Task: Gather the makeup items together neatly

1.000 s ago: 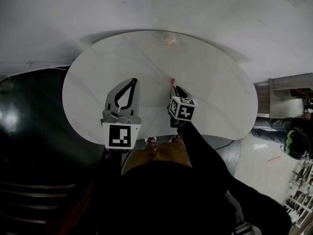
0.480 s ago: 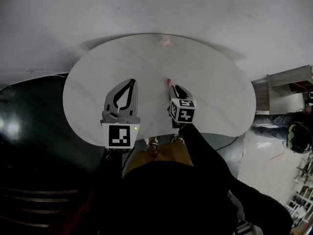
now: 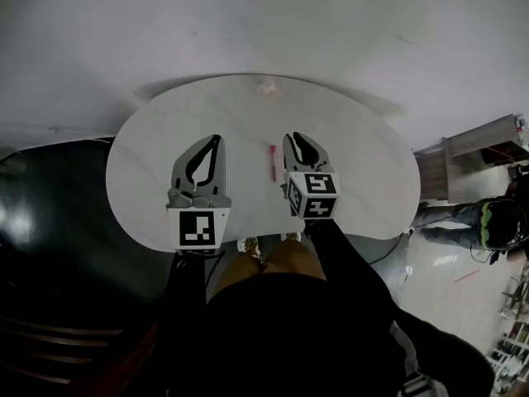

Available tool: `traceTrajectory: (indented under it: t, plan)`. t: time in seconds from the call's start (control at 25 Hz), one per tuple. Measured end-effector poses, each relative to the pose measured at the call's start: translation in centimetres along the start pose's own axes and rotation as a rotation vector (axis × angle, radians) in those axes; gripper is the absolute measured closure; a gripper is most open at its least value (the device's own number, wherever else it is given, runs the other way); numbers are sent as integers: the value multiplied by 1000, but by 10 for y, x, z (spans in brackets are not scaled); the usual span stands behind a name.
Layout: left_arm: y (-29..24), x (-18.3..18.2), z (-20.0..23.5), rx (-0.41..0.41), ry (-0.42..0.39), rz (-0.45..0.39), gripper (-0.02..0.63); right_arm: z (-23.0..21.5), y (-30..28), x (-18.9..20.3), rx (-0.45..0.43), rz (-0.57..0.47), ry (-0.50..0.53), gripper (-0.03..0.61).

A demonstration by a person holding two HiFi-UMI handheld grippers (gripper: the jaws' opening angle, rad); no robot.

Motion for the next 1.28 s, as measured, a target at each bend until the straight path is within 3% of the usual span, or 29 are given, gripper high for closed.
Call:
traceTrajectory:
  t: [0.48, 0.76, 0.96, 1.28]
  plan:
    - [-13, -26, -47, -26, -57, -75, 598, -43, 70, -70, -101, -374, 106, 497]
    - [-9, -25, -64, -102, -45, -63, 598, -48, 67, -67, -203, -382, 133, 497]
    - [9, -22, -62, -193, -59, -45, 598, -31, 58, -69, -322, -400, 166, 497]
    - [65, -6, -38, -394, -74, 1, 598, 43, 34, -74, -586, -433, 199, 498]
Point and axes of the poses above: the fingertips, and each gripper's own axes: y backward along the fingers, z to its left, x out of its underside, the point moved 9 cm from there along y, backward along the fingers, and after that the axes turned 13 degrees about y, right-handed, at the moved point
